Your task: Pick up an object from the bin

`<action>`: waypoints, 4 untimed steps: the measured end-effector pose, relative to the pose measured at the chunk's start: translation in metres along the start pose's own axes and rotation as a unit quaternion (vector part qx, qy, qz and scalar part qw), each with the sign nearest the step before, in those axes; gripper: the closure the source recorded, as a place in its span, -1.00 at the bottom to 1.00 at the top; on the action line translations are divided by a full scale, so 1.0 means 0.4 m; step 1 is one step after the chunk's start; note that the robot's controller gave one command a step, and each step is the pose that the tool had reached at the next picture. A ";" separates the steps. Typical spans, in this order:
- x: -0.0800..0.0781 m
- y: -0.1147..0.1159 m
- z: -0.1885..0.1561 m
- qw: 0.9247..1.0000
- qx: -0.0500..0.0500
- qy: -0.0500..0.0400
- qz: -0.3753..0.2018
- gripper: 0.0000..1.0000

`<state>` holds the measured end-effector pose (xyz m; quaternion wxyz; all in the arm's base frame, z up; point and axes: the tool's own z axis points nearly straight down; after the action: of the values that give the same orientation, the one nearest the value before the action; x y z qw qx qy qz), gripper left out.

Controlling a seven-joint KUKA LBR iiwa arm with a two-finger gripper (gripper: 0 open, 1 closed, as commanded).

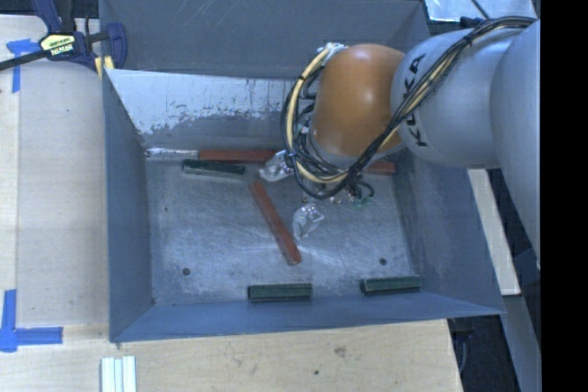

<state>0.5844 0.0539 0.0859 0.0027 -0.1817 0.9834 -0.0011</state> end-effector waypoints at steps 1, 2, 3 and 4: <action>0.086 0.035 -0.010 1.000 -0.002 0.000 0.024 -1.00; 0.140 0.032 0.003 1.000 -0.001 0.003 0.026 -1.00; -0.012 0.141 -0.010 0.999 -0.002 0.000 0.043 1.00; -0.011 0.138 -0.009 0.999 -0.001 0.001 0.043 -1.00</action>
Offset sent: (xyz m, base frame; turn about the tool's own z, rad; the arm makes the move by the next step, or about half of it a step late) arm -0.0450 -0.0108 -0.0091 -0.3694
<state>0.5687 0.1072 0.0896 0.0017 -0.1392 0.9903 0.0002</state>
